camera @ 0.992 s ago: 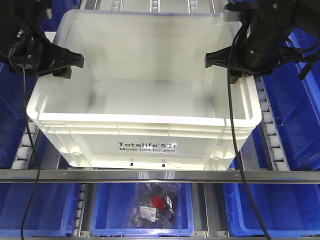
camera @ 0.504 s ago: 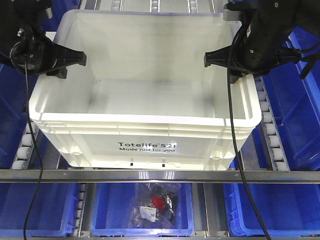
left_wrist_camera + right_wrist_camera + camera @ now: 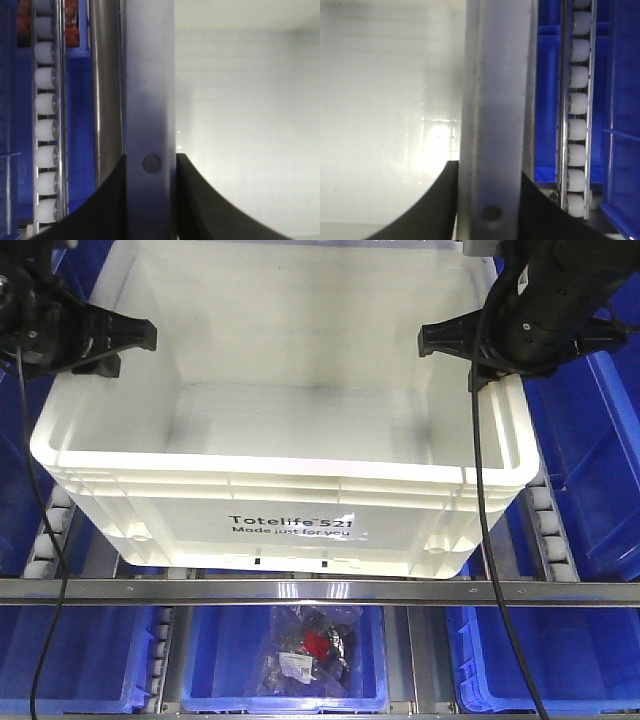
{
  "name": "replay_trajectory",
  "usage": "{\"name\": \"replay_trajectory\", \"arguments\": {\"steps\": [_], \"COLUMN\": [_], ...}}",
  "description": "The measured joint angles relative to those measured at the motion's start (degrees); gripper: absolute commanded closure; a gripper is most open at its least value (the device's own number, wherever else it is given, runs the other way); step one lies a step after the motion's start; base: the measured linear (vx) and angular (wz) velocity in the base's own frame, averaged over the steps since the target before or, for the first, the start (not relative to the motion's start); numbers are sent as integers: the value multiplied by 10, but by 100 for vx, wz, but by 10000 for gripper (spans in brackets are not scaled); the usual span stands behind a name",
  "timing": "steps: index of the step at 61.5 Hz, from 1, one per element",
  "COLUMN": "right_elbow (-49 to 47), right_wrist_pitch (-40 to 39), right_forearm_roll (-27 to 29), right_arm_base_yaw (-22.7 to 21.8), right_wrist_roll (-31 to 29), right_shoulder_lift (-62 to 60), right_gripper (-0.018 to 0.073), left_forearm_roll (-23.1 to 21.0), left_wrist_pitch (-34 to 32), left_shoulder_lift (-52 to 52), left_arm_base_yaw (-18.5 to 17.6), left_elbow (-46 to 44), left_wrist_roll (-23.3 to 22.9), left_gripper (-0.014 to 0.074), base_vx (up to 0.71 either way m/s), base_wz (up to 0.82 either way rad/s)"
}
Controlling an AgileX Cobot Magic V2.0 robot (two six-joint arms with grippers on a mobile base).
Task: Move bin from left to right shelf
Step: 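Pull the tote toward the robot off the rollers with both grippers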
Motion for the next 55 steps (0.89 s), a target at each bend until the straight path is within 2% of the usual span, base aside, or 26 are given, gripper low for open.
{"name": "replay_trajectory", "arguments": {"steps": [19,55], "right_elbow": [4,10], "right_wrist_pitch": [-4,-21], "right_forearm_roll": [17,6], "right_arm_base_yaw": [2,2], "right_wrist_roll": [0,-1], "right_shoulder_lift": [-8,-23], "right_gripper": [497,497], "left_forearm_roll": [7,4], "left_wrist_pitch": [8,0], "left_shoulder_lift": [-27,-27], "left_arm_base_yaw": [0,0], "left_elbow": [1,3], "left_wrist_roll": [2,1], "left_gripper": [514,514], "base_vx": [0,0], "base_wz": [0,0]}}
